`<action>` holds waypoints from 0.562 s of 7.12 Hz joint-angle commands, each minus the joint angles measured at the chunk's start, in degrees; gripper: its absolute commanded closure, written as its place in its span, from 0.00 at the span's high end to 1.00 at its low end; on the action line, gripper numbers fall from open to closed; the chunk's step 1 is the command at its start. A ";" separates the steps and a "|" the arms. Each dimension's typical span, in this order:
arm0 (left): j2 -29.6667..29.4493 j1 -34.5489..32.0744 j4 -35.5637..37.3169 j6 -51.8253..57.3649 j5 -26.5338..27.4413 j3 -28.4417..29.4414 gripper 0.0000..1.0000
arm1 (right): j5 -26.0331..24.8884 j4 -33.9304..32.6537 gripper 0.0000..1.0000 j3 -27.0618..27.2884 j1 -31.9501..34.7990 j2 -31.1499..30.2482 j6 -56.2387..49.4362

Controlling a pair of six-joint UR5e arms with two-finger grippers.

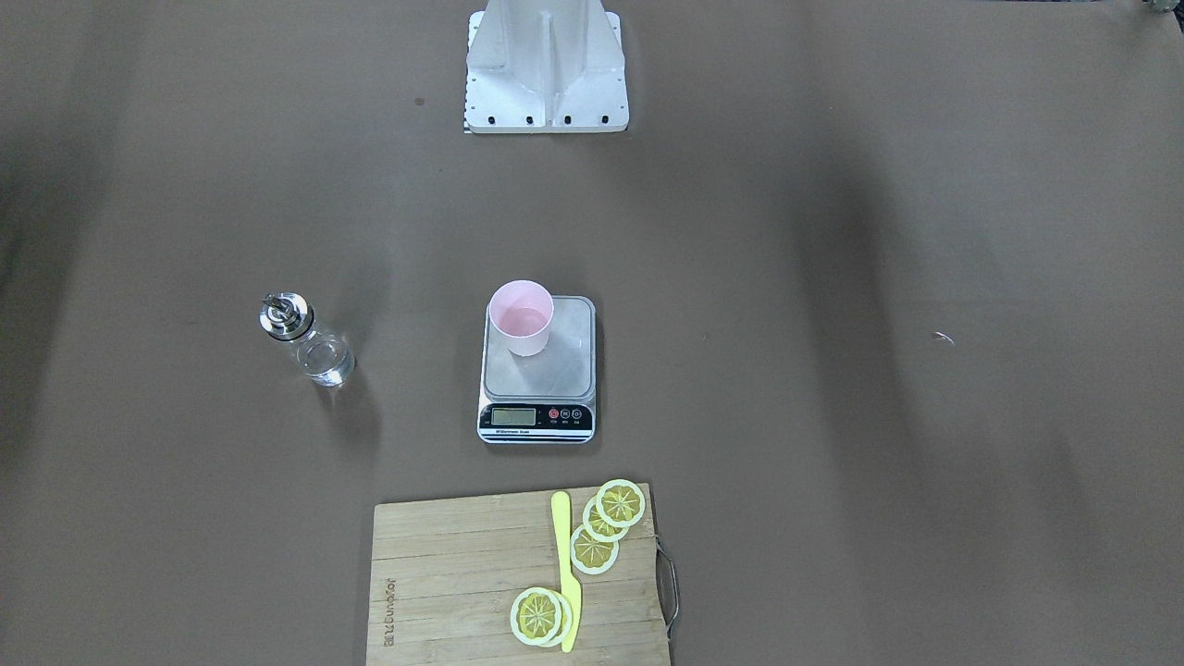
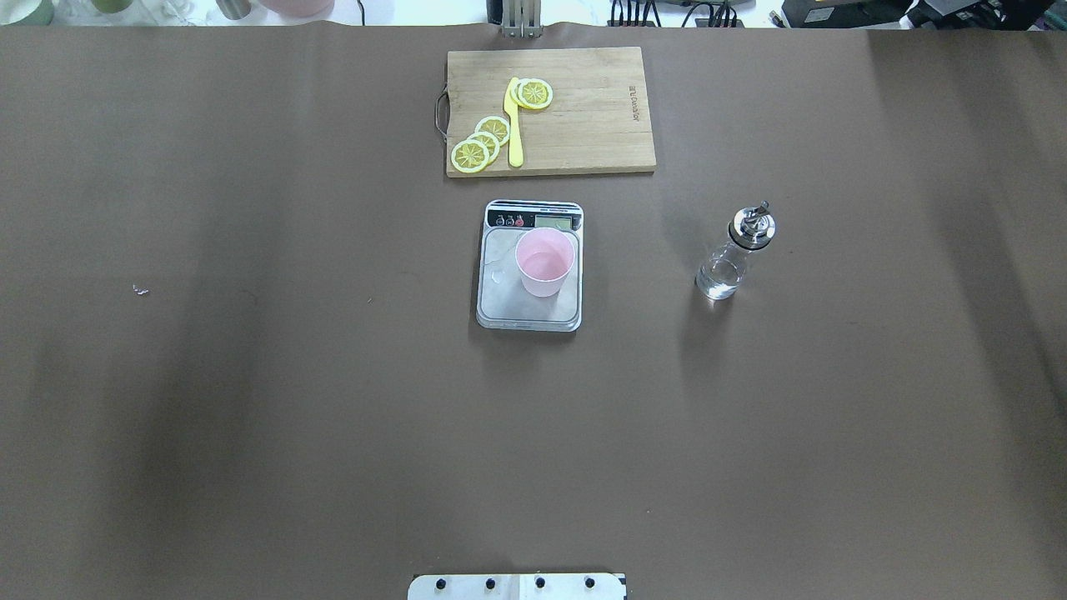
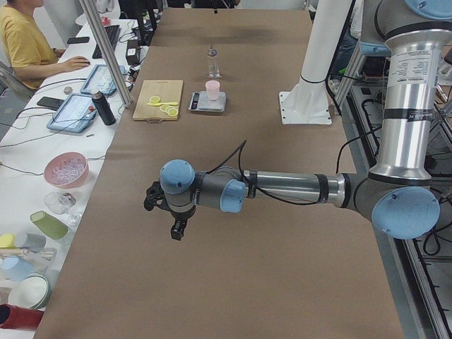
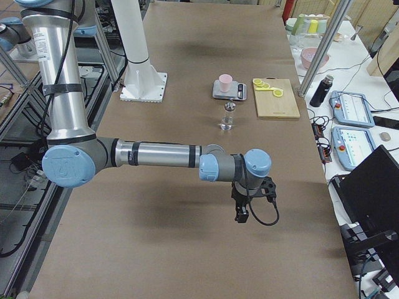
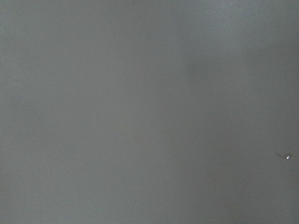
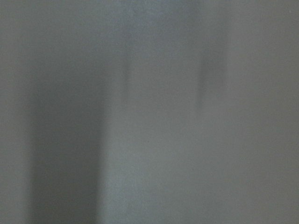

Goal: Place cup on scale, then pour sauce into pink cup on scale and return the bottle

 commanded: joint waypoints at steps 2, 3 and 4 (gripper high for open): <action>-0.38 -1.67 3.45 0.01 0.75 -1.14 1.00 | -0.12 -0.96 1.00 1.14 0.02 -0.02 -0.86; -0.56 -1.58 3.36 0.01 2.15 -1.49 1.00 | -0.37 -0.96 1.00 1.23 0.11 0.50 -0.77; -0.47 -1.58 2.75 0.09 2.08 -1.58 1.00 | 0.32 -1.04 1.00 1.23 0.11 0.51 -0.77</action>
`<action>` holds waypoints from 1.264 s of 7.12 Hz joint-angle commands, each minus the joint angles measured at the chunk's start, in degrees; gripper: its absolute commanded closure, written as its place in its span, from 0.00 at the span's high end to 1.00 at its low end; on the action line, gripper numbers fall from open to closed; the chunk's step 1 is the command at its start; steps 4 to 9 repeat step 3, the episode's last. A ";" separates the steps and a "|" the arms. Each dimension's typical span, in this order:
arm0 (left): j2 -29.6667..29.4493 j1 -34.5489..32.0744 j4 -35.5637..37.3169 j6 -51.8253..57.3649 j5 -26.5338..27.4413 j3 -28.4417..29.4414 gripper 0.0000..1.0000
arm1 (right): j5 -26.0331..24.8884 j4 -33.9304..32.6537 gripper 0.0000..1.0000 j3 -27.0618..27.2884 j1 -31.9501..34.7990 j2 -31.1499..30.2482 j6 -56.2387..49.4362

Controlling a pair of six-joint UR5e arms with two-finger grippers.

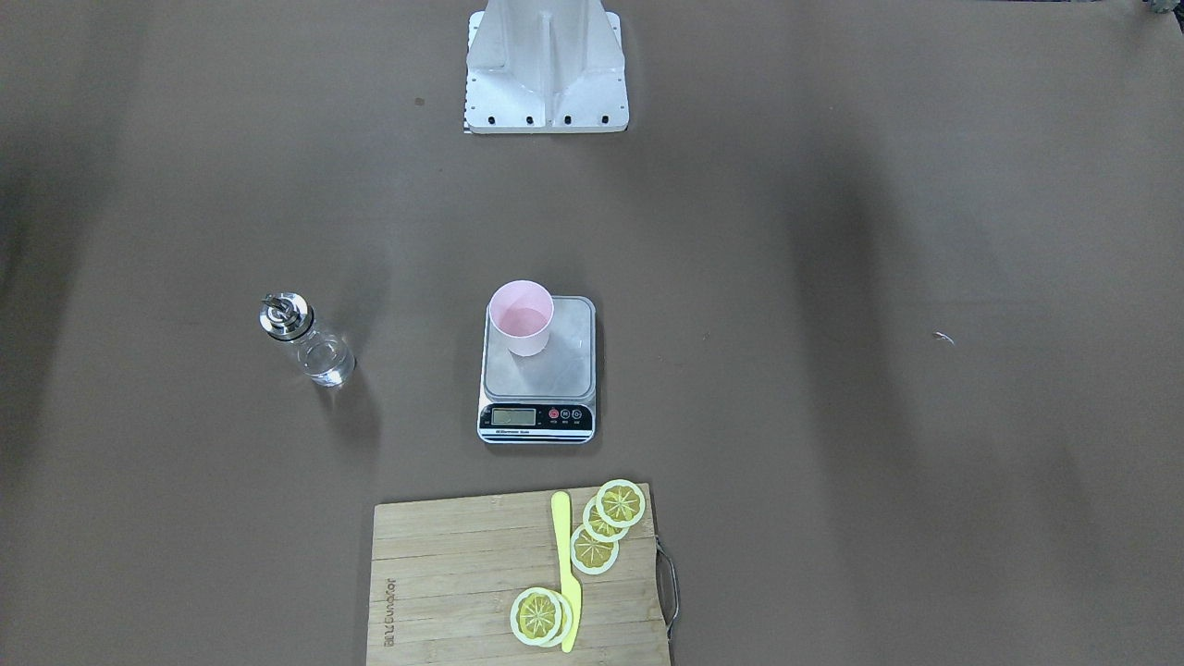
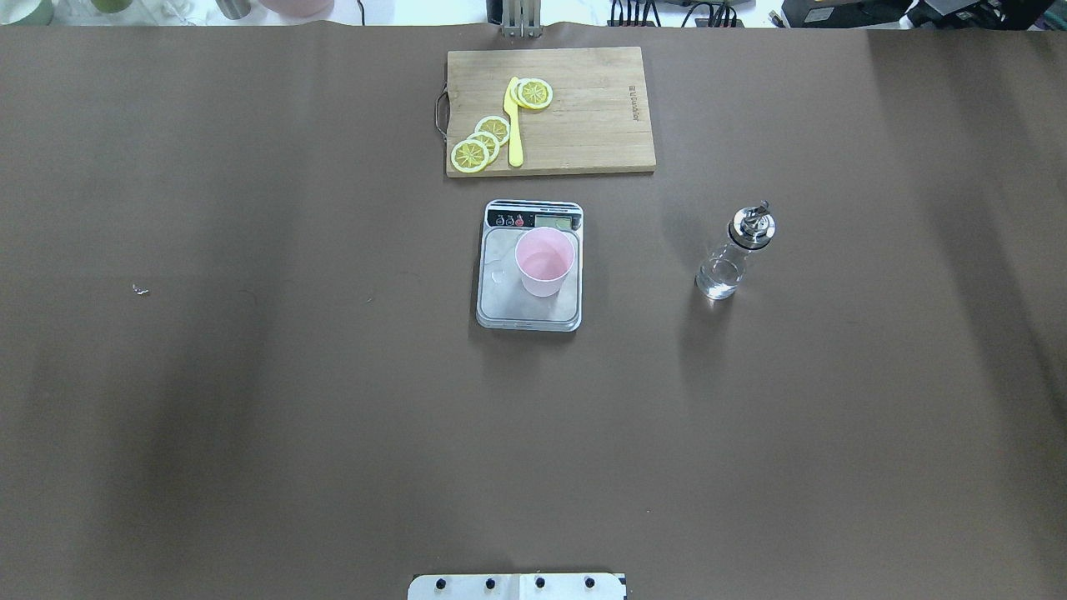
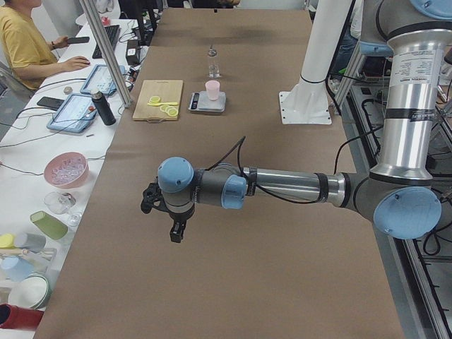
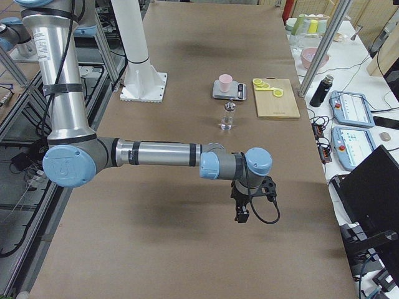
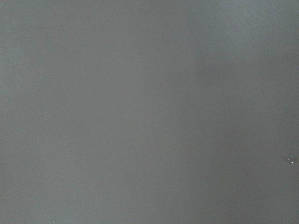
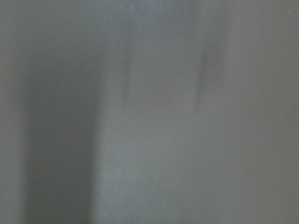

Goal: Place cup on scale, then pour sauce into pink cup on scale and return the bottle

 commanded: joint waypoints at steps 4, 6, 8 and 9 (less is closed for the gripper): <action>0.52 -0.10 -0.64 -0.02 0.58 -0.42 1.00 | 0.69 0.01 1.00 -0.01 0.03 0.08 0.02; 0.52 -0.10 -0.64 -0.02 0.58 -0.42 1.00 | 0.69 0.01 1.00 -0.01 0.03 0.08 0.02; 0.52 -0.10 -0.64 -0.02 0.58 -0.42 1.00 | 0.69 0.01 1.00 -0.01 0.03 0.08 0.02; 0.52 -0.10 -0.64 -0.02 0.58 -0.42 1.00 | 0.69 0.01 1.00 -0.01 0.03 0.08 0.02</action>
